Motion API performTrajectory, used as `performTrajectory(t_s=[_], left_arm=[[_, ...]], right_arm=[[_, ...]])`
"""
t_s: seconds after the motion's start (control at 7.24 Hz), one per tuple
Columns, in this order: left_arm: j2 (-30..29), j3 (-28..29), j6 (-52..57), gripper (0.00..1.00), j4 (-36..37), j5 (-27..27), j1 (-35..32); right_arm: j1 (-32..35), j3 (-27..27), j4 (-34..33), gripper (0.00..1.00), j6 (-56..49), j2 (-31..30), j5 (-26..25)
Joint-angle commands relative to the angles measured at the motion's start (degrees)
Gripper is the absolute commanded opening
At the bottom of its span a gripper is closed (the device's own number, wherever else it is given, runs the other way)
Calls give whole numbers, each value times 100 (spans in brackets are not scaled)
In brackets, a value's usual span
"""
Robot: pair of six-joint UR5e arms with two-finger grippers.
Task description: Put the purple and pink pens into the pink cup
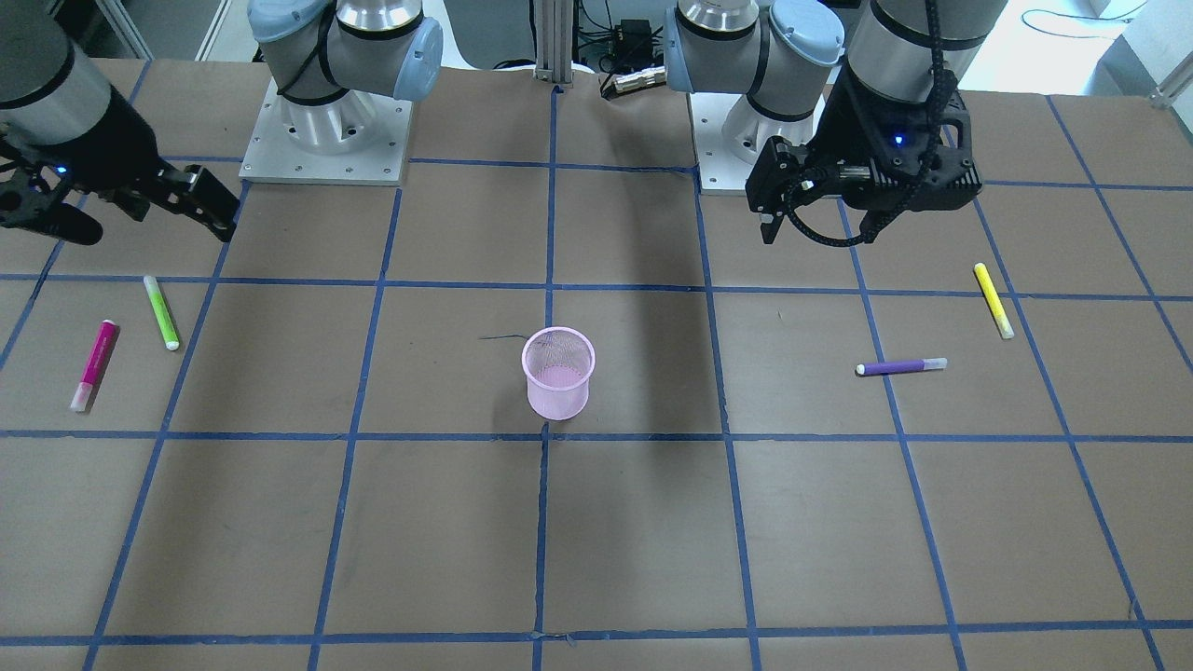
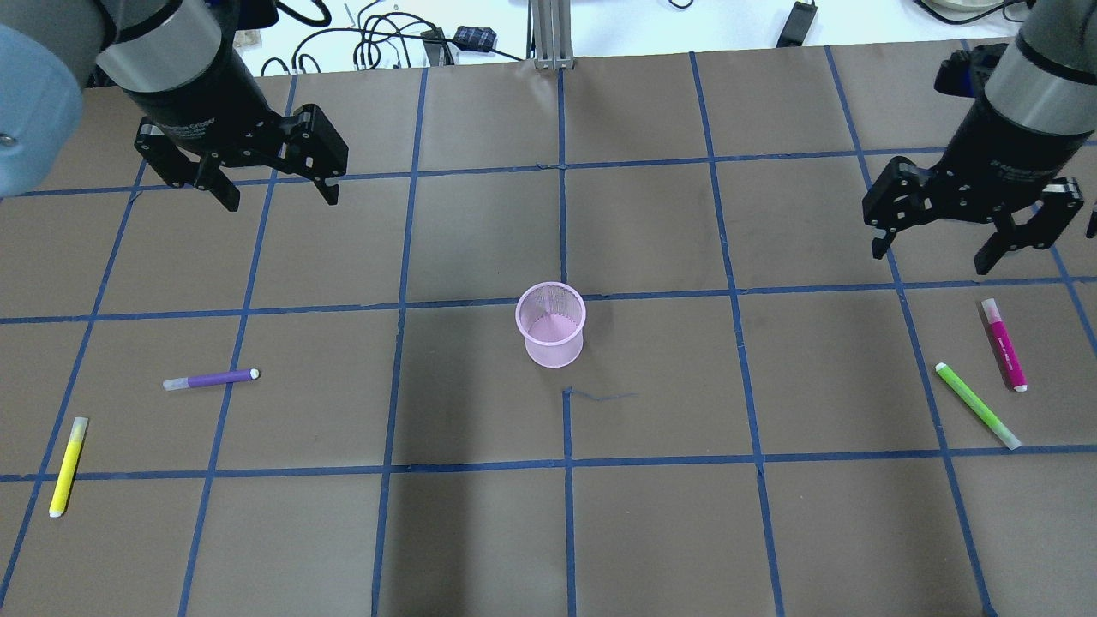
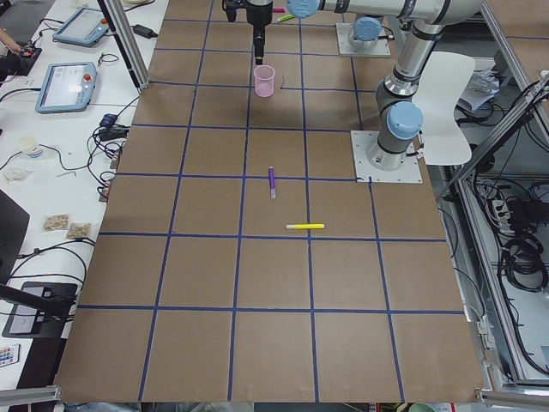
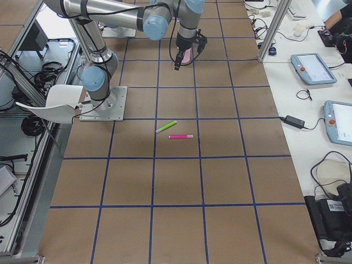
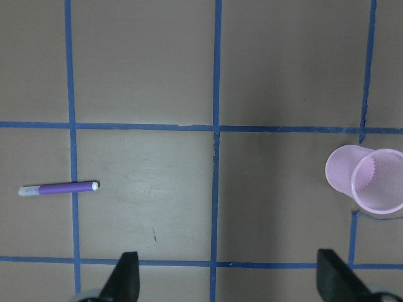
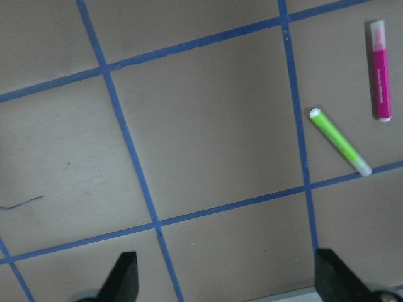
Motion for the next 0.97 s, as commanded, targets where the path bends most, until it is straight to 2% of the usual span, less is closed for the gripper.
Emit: performTrajectory(t_s=[0.0,0.14,0.41,0.69,0.83], left_arm=[[9,-3,8,100,5,3,-3],[9,-3,0,100,-3,-6,-3],[9,-3,-1,100,-3,-6,-3],[9,-3,-1,100,-3,-6,5],[9,-3,-1,100,-3,-6,6]], right_arm=[[-861,596,-1141,100,-1621,94,-162],[-1361,896,-1564,100,-2245,103,-137],[-2048,1197,-2477,100,-3363,627,-136],[-2245,1206,-3209,100,-3622,1225,-171],[-2254,1224,-3246,100,-3387,1428,-172]])
